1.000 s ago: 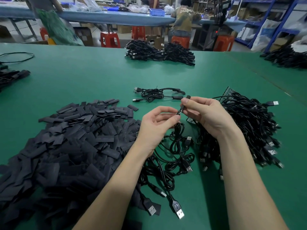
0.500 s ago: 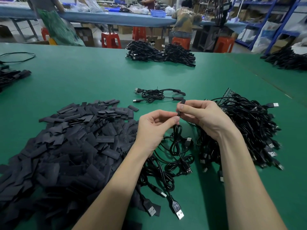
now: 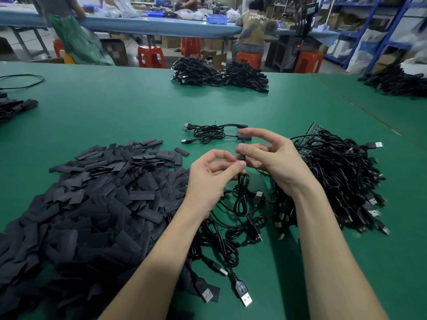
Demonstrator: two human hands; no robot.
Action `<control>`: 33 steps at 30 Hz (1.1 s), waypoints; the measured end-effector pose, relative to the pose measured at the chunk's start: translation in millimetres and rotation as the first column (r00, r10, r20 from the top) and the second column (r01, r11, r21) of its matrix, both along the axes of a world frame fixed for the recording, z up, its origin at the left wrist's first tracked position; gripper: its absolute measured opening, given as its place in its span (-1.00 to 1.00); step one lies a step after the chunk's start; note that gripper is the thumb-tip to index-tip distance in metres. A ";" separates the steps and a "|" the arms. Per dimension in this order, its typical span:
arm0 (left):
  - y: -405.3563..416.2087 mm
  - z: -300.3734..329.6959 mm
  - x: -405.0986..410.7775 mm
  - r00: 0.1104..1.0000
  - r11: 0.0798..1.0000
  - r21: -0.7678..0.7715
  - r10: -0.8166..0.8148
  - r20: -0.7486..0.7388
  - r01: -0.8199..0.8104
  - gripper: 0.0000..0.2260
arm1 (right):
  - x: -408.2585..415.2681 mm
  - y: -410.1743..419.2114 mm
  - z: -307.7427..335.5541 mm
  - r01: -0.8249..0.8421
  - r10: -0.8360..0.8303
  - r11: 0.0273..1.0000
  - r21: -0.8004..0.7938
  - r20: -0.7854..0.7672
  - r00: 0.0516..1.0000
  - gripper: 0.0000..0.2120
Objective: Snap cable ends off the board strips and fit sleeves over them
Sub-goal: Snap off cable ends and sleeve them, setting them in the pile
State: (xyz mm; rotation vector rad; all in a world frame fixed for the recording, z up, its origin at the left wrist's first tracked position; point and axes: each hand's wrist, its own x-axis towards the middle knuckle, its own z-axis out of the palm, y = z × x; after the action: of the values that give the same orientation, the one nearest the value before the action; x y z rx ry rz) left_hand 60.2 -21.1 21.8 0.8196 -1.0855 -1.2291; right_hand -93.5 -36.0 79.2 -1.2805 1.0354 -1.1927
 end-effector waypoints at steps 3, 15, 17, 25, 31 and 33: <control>0.1 0.3 0.6 1.000 1.000 0.008 0.008 0.005 -0.008 -0.83 | 3.2 0.7 0.3 0.027 -0.027 0.999 -0.023 0.006 1.000 -0.75; -1.5 0.5 2.0 0.996 0.996 -0.021 0.082 0.030 -0.081 -0.84 | 4.7 -1.8 -1.7 0.039 -0.041 0.999 0.025 0.066 0.997 -0.79; -1.2 0.0 2.3 0.996 0.996 -0.038 0.086 0.025 -0.085 -0.83 | 6.0 -1.9 -2.2 0.033 -0.035 0.999 0.031 0.060 0.998 -0.79; -5.4 -4.1 0.8 0.996 0.996 -0.058 0.075 0.043 -0.073 -0.83 | 6.0 -3.0 -3.8 0.054 -0.055 0.998 0.033 0.055 0.997 -0.79; -2.7 1.2 -6.4 0.983 0.997 0.045 -0.069 0.170 0.063 -0.52 | -0.1 -5.8 5.6 0.205 -0.200 0.979 -0.005 0.203 0.959 -0.79; -1.1 -0.8 -5.4 0.945 0.990 0.037 -0.139 0.297 0.134 -0.56 | -2.8 -5.5 8.3 0.255 -0.243 0.967 -0.007 0.288 0.926 -0.80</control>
State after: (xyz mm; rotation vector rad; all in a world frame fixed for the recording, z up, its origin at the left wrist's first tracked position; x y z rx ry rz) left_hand 54.7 -22.2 21.0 0.9780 -1.3979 -1.2557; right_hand -96.3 -41.5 87.5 -0.9907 0.9805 -1.5523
